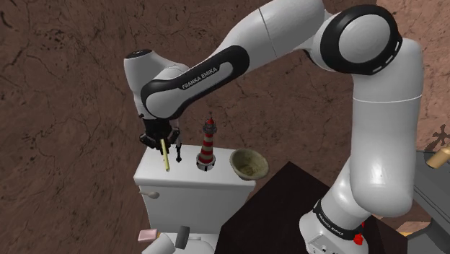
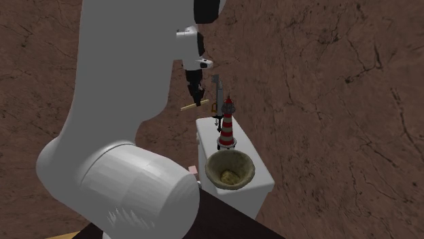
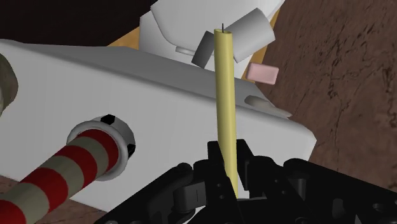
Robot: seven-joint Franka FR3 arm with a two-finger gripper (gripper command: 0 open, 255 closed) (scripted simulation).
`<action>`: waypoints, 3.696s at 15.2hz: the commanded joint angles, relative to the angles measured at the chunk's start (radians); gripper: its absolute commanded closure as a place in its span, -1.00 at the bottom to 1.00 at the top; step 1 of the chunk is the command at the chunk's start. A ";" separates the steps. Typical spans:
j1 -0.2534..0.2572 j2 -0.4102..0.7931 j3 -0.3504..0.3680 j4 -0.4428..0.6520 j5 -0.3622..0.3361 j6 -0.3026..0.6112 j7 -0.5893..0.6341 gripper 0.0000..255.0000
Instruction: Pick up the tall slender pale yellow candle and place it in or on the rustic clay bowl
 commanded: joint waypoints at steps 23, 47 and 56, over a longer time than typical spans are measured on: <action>-0.256 -0.665 -0.131 -0.776 0.205 0.204 -0.473 1.00; -0.343 -0.578 -0.200 -0.959 0.099 0.480 -0.518 1.00; -0.343 -0.578 -0.200 -0.959 0.099 0.480 -0.519 -1.00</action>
